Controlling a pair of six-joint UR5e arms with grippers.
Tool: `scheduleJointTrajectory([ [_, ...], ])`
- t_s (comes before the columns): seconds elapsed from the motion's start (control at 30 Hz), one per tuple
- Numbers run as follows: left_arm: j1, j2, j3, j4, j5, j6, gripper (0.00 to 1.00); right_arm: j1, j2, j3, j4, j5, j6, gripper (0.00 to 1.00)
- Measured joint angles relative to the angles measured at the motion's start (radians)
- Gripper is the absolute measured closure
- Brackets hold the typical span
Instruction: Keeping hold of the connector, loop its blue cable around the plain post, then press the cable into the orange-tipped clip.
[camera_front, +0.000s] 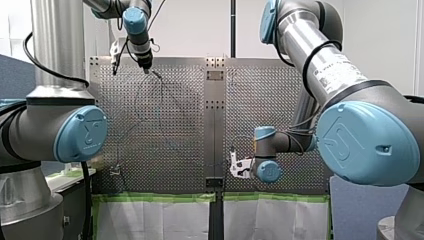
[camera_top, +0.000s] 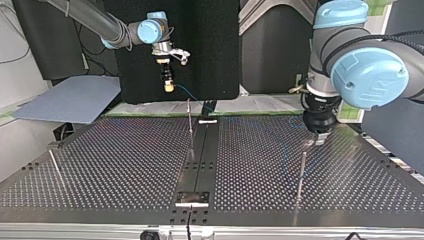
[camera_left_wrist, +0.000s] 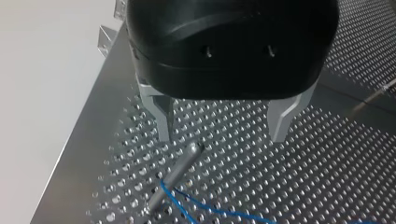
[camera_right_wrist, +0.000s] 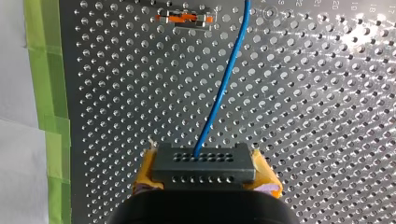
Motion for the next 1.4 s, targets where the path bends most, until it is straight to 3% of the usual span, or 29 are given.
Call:
scheduleJointTrajectory([
  [0.27, 0.0, 0.001, 0.0, -0.006, -0.061, 0.004, 0.02, 0.002, 0.0, 0.0, -0.002, 0.0, 0.0, 1.0],
  [0.67, -0.005, 0.001, 0.0, -0.004, -0.066, 0.012, 0.02, 0.003, 0.0, 0.0, -0.001, 0.0, 0.0, 1.0],
  [1.1, -0.04, -0.011, 0.001, 0.09, 0.03, 0.132, 0.02, 0.004, 0.0, 0.0, 0.002, 0.0, 0.003, 1.0],
  [1.4, -0.07, -0.072, 0.002, 0.179, 0.022, 0.221, 0.02, 0.006, 0.0, 0.0, -0.002, -0.002, 0.01, 1.0],
])
